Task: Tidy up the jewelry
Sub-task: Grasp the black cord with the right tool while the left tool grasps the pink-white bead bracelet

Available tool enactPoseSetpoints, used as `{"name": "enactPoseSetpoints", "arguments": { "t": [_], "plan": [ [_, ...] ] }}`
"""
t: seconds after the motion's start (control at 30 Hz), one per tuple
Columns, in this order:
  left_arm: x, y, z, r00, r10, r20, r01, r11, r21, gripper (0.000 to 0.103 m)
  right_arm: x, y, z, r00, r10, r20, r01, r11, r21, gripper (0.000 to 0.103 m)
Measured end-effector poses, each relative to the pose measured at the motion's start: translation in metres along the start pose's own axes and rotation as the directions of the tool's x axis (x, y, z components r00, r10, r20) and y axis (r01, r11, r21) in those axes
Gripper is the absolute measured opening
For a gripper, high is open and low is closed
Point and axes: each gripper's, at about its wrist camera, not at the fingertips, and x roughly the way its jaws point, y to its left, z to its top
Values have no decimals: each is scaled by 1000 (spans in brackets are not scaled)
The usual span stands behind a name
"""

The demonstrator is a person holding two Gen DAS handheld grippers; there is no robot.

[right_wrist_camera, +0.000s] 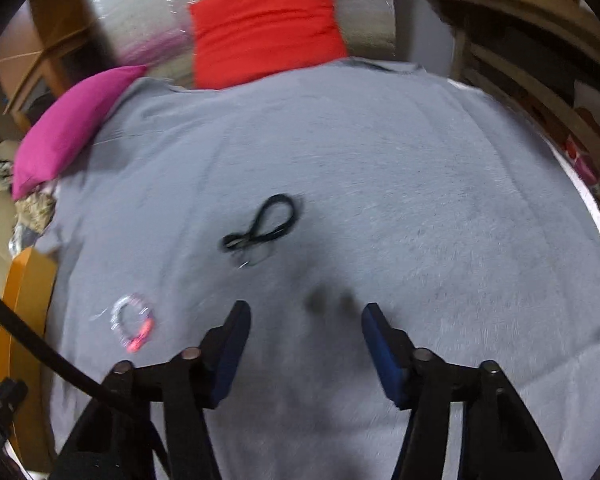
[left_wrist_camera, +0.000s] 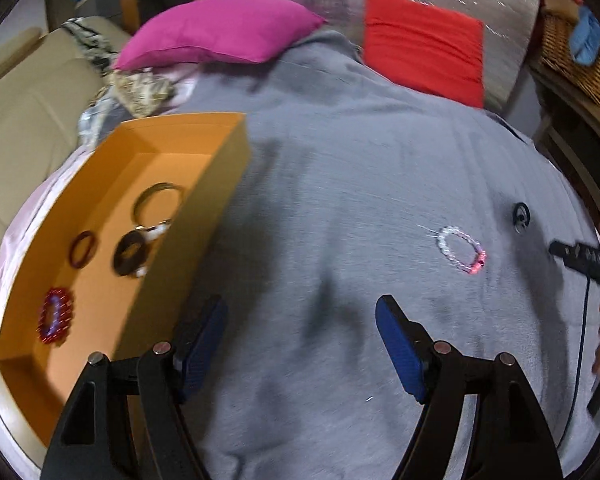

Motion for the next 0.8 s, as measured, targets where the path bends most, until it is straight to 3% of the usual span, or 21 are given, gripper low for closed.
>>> {"name": "enactPoseSetpoints", "arguments": {
  "t": [0.33,0.47,0.57,0.8],
  "plan": [
    [25,-26,11,1000,-3,-24,4,999,41,77,50,14,51,997,-30,-71,30,1000,-10,32],
    [30,-35,14,1000,-8,-29,10,998,62,77,65,24,57,993,-75,-91,70,996,-57,6],
    [38,-42,17,999,-22,-46,25,997,73,77,60,28,56,993,-85,-82,76,992,-105,5],
    [59,-71,33,994,-64,-91,74,991,108,77,24,-6,20,998,-39,-46,36,997,-66,5]
  ]
}}
